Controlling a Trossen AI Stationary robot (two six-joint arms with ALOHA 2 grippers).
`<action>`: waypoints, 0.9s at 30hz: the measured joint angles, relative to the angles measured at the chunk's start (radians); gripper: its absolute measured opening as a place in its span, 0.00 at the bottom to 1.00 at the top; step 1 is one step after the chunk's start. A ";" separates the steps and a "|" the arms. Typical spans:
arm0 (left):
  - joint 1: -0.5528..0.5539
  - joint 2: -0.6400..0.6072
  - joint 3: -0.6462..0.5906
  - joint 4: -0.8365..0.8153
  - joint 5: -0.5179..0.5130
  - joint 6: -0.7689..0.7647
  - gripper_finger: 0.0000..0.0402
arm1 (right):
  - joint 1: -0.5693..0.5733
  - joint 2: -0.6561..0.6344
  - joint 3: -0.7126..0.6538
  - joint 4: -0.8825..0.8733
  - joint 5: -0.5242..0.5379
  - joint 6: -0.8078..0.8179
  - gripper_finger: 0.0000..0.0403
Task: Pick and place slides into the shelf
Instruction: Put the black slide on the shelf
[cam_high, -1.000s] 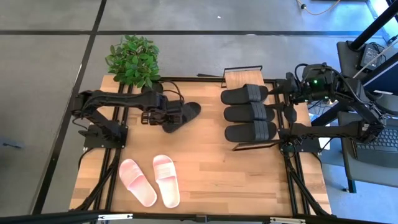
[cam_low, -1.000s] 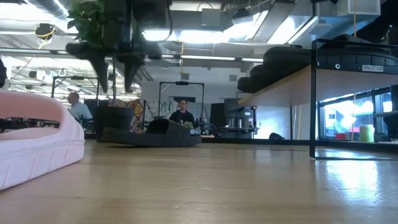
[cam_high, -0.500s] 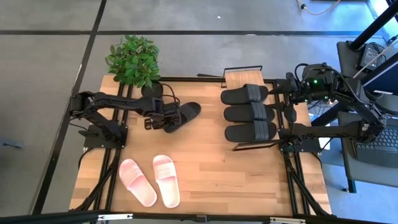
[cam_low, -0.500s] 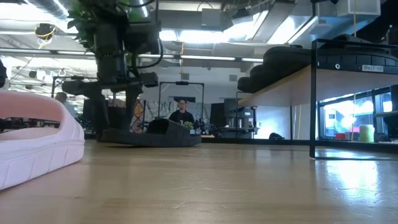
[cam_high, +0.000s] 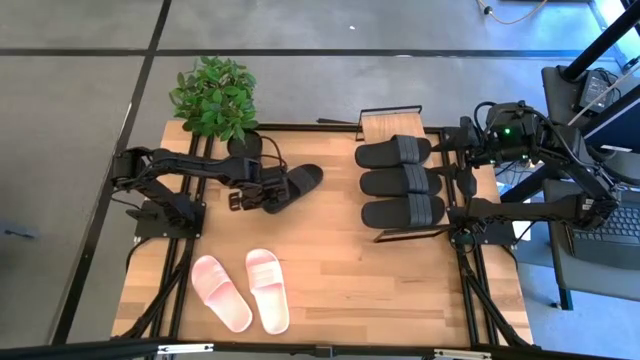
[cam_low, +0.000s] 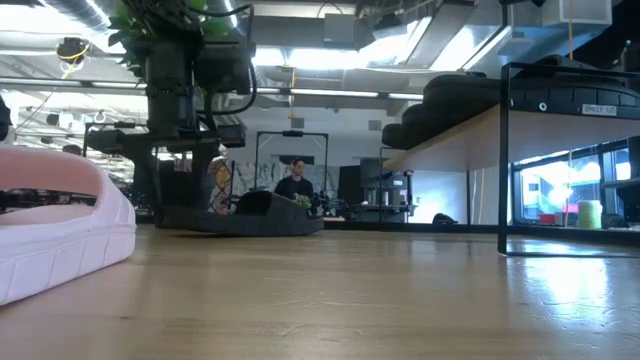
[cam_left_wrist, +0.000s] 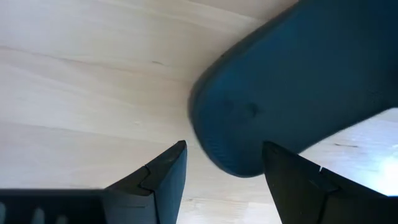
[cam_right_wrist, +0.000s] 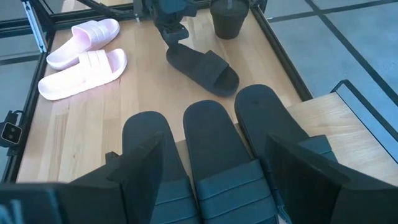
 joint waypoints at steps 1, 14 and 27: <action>0.000 0.000 0.000 -0.005 0.000 -0.005 0.49 | 0.000 0.000 0.000 0.000 0.000 0.000 0.68; 0.000 0.000 -0.002 -0.011 -0.018 -0.046 0.49 | 0.000 0.000 0.000 0.000 0.000 -0.003 0.68; 0.000 0.001 -0.091 0.144 -0.036 -0.077 0.49 | 0.000 0.000 0.000 0.000 0.000 -0.002 0.68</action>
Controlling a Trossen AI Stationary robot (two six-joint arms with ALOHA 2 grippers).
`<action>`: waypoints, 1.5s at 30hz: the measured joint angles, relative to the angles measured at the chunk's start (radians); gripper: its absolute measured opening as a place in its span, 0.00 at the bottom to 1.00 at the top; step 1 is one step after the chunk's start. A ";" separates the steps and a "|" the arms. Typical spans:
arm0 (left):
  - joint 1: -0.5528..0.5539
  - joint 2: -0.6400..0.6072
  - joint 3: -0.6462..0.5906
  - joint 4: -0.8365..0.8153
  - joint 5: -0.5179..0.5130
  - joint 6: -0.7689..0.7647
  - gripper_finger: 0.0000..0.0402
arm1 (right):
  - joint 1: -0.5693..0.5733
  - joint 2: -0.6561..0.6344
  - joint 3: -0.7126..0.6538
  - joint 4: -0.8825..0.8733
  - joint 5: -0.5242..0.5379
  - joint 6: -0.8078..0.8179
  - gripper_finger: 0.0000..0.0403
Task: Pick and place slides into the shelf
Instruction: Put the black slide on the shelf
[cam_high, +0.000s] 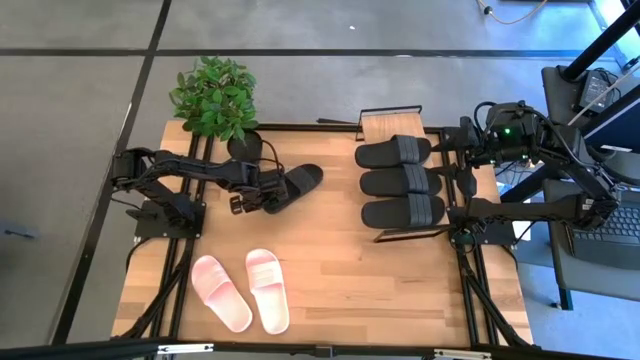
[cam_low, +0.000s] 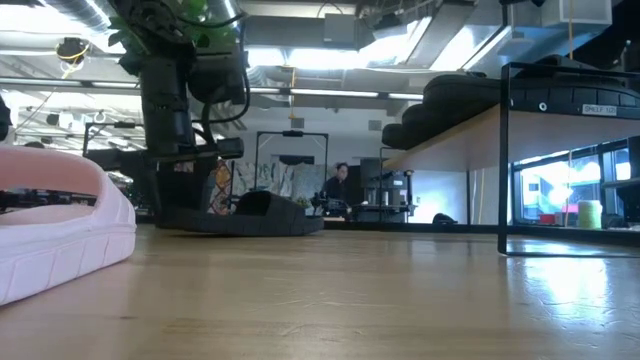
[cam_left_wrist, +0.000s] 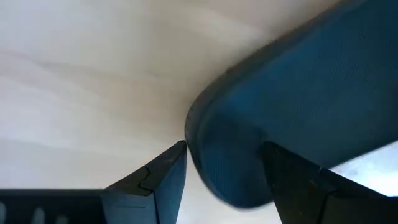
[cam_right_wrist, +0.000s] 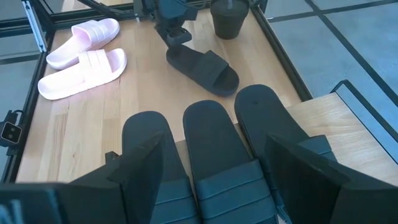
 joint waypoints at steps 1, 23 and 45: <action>0.000 0.000 0.000 0.000 -0.011 0.001 0.49 | 0.000 0.000 0.000 0.000 0.000 0.000 0.68; -0.006 0.000 0.000 0.006 -0.066 0.004 0.49 | 0.000 0.000 0.000 0.000 0.000 -0.004 0.68; -0.005 0.000 0.000 0.029 -0.067 0.004 0.12 | 0.000 0.000 0.000 0.000 0.001 -0.058 0.68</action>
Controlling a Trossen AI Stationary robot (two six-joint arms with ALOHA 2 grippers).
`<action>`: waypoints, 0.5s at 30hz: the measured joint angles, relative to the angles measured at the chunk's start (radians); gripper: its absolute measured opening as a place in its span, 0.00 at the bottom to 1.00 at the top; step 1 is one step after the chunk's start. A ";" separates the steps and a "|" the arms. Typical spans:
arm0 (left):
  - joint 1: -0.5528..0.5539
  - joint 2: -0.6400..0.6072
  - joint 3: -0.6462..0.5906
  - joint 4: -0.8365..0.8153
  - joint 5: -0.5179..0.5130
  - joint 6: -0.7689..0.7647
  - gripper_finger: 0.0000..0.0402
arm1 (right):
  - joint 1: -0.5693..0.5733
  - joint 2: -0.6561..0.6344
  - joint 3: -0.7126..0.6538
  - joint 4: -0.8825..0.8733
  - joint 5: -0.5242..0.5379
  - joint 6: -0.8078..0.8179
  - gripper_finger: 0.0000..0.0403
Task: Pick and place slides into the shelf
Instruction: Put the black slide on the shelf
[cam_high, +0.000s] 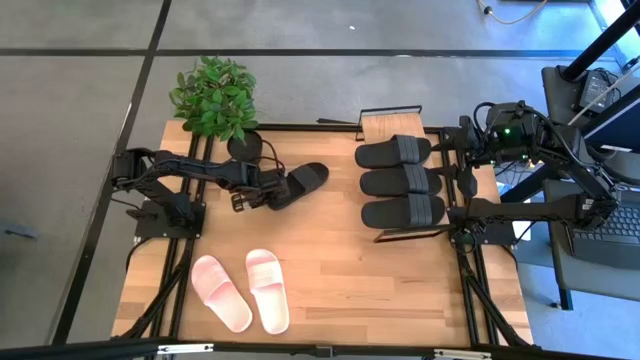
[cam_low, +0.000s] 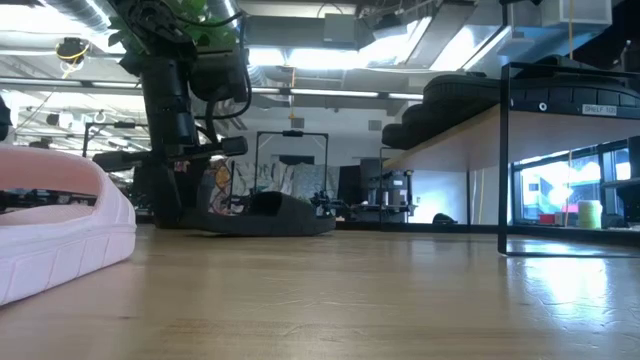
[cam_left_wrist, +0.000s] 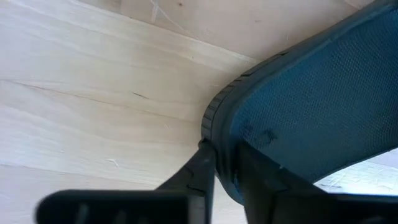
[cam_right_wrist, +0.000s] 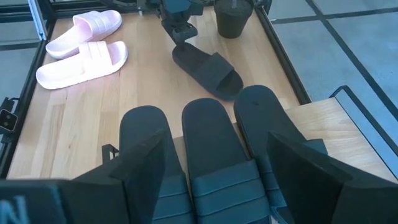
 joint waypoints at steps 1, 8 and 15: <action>0.000 0.000 0.000 0.000 0.001 0.000 0.09 | 0.000 0.000 0.000 0.000 0.000 0.000 0.68; 0.000 0.000 0.000 0.017 0.007 0.027 0.02 | 0.000 0.000 0.000 0.000 0.000 0.000 0.68; 0.000 -0.025 0.000 0.025 0.058 0.038 0.02 | 0.000 0.000 0.000 0.000 0.000 0.004 0.68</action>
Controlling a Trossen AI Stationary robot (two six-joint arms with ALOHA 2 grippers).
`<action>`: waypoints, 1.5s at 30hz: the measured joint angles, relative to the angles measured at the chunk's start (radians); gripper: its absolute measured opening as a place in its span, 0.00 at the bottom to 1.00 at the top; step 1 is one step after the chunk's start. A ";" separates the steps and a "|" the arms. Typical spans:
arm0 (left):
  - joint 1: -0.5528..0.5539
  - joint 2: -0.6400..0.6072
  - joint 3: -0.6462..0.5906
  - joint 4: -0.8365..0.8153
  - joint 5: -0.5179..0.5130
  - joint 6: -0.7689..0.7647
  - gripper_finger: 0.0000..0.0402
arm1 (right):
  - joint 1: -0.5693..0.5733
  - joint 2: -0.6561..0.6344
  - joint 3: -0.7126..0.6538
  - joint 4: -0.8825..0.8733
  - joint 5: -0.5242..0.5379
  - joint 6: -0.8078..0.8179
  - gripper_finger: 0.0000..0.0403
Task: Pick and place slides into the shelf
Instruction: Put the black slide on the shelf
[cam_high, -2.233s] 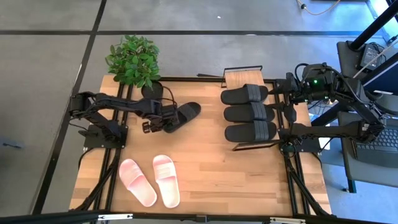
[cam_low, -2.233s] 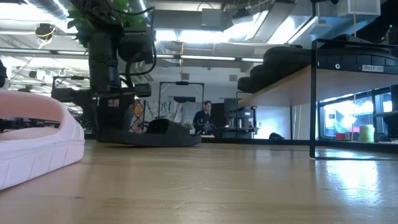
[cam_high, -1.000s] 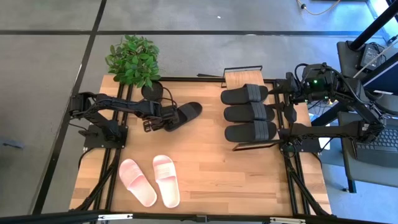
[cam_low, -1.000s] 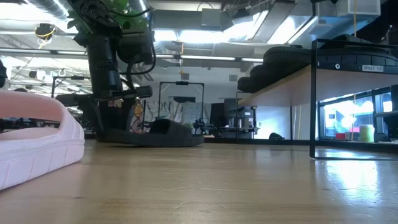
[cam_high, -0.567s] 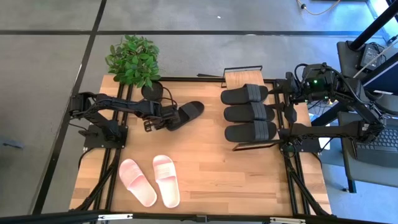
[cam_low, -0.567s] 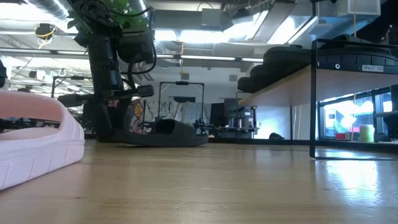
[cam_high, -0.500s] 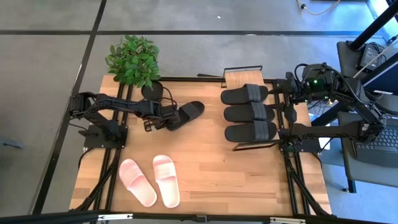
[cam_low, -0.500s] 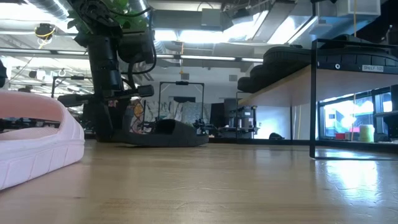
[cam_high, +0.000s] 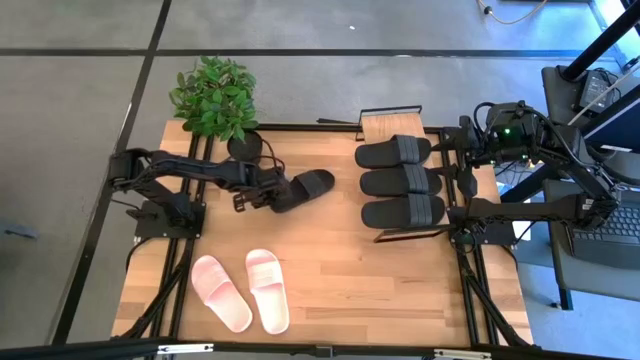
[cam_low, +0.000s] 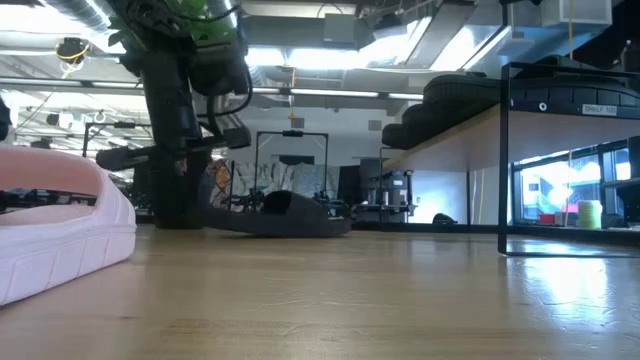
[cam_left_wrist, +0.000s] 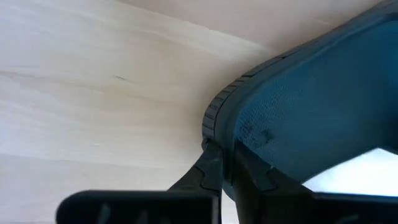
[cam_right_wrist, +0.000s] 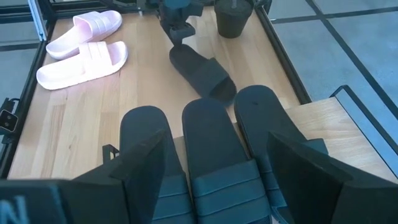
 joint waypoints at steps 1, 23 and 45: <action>0.000 -0.009 0.000 0.007 0.000 0.011 0.02 | 0.000 0.000 0.000 0.000 0.000 0.000 0.68; 0.013 -0.342 0.000 0.134 -0.152 0.145 0.01 | 0.000 0.000 0.000 -0.001 0.000 0.000 0.68; 0.060 -0.368 0.028 0.742 -0.132 0.490 0.01 | 0.000 0.000 0.000 0.000 0.000 0.001 0.68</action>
